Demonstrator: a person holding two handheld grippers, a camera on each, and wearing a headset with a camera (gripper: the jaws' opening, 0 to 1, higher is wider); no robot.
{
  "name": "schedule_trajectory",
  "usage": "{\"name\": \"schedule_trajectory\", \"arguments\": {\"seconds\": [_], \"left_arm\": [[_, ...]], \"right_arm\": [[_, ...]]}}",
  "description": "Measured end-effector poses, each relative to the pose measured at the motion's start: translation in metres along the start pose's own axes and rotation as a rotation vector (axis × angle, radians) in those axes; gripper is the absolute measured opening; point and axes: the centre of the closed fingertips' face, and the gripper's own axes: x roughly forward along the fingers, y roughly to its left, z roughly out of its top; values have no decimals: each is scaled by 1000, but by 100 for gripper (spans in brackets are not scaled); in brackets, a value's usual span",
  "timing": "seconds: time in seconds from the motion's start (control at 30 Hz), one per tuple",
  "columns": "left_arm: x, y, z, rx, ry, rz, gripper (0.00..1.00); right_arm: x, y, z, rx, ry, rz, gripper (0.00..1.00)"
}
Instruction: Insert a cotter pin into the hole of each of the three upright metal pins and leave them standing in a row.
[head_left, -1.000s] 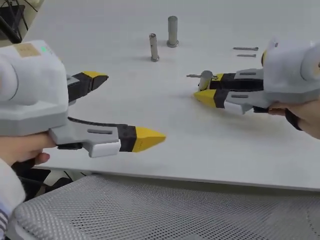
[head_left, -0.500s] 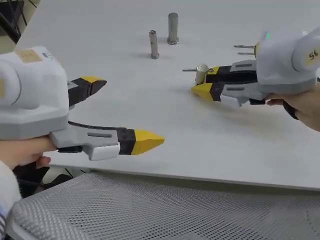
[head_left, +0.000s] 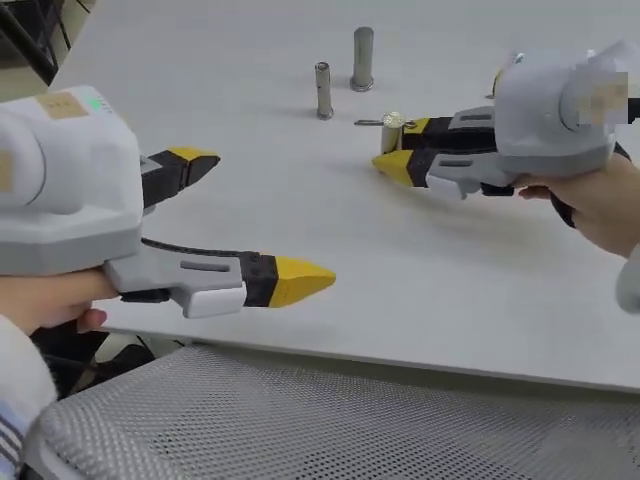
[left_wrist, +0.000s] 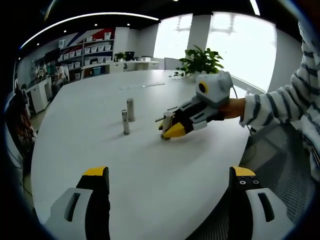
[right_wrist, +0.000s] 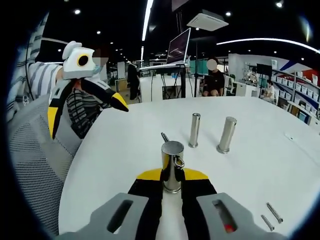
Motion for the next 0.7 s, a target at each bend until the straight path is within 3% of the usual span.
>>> {"name": "schedule_trajectory", "arguments": {"seconds": [0.27, 0.7], "left_arm": [[1, -1, -5, -2, 13, -10, 99], [5, -1, -1, 12, 14, -12, 99]], "right_arm": [[10, -2, 4, 10, -7, -12, 8], [9, -1, 0, 30, -21, -27, 8]]}}
